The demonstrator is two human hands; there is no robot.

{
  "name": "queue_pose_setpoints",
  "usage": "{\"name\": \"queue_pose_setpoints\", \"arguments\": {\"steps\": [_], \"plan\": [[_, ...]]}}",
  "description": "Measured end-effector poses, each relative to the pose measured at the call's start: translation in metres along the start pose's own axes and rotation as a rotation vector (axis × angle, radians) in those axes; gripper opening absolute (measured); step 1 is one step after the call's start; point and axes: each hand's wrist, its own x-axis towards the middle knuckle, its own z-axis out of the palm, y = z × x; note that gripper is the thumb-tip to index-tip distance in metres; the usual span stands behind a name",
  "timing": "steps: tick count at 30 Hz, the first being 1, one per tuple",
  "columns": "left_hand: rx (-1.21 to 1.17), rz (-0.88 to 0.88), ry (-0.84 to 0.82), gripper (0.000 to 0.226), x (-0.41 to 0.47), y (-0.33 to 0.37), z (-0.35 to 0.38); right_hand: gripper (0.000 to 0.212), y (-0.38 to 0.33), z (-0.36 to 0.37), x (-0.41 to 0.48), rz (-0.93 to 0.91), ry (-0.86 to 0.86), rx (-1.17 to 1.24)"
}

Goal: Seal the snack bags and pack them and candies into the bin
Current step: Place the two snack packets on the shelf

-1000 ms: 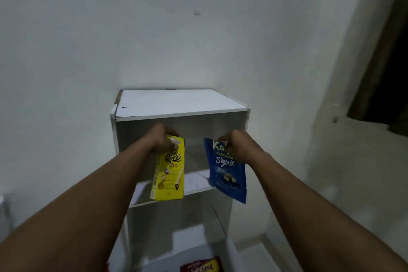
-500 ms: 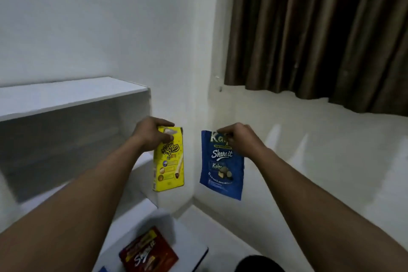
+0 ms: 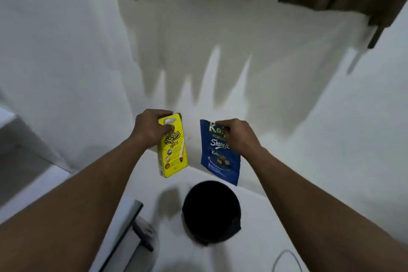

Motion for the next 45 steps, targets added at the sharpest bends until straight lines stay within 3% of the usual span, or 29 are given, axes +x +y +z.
{"name": "queue_pose_setpoints", "arguments": {"steps": [10, 15, 20, 25, 29, 32, 38, 45], "plan": [[0.036, -0.154, -0.1, 0.048, 0.046, -0.127, 0.236, 0.045, 0.197, 0.168, 0.031, 0.204, -0.196, 0.013], [-0.005, -0.249, -0.038, 0.044, 0.052, -0.202, 0.338, 0.048, 0.275, 0.266, 0.035, 0.267, -0.247, 0.034], [-0.052, -0.371, -0.05, 0.045, 0.046, -0.272, 0.428, 0.05, 0.335, 0.348, 0.035, 0.313, -0.305, 0.032], [-0.025, -0.495, -0.215, 0.063, 0.033, -0.31, 0.474, 0.042, 0.363, 0.386, 0.027, 0.322, -0.348, -0.005], [0.041, -0.484, -0.242, 0.05, 0.021, -0.299, 0.463, 0.038, 0.358, 0.372, 0.025, 0.291, -0.4, -0.066], [0.071, -0.451, -0.222, 0.057, 0.025, -0.275, 0.429, 0.035, 0.333, 0.343, 0.038, 0.208, -0.404, -0.128], [0.336, -0.224, -0.239, 0.061, 0.032, -0.208, 0.314, 0.044, 0.229, 0.253, 0.07, 0.005, -0.385, -0.245], [0.384, -0.191, -0.075, 0.065, -0.003, -0.137, 0.159, 0.054, 0.098, 0.148, 0.062, -0.203, -0.298, -0.298]]}}
